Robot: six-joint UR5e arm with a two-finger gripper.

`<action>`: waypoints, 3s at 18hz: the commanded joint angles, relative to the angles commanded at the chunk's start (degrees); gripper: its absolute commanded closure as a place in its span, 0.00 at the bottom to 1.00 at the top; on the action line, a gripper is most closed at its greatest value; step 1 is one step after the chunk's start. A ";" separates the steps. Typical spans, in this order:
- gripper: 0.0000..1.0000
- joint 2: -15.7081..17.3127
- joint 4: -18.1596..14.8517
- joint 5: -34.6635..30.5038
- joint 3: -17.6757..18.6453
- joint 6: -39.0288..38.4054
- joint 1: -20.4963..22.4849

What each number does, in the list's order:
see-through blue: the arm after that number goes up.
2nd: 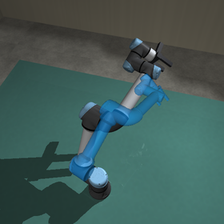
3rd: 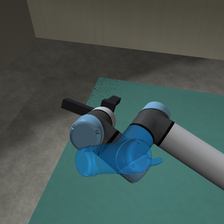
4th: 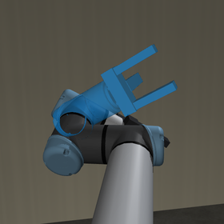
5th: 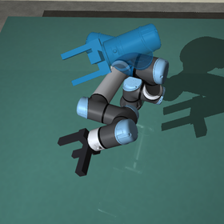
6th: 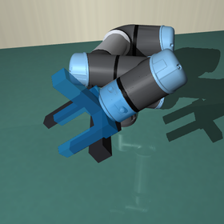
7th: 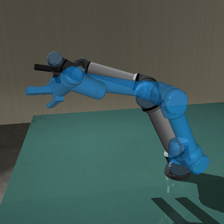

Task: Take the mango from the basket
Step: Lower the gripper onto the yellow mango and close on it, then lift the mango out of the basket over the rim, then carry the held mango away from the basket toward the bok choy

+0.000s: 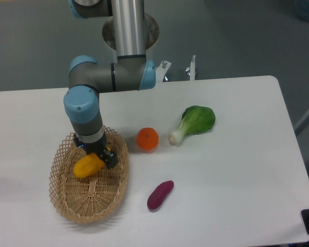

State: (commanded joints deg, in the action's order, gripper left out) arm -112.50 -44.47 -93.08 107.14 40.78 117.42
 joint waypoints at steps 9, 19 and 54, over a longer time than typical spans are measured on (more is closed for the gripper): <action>0.44 0.61 0.09 0.09 -0.35 0.09 0.09; 0.53 2.81 -0.09 0.53 -0.97 0.62 1.23; 0.55 8.53 -8.61 14.50 -12.48 36.56 37.00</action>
State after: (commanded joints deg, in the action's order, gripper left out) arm -103.97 -53.09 -78.57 94.66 77.34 154.42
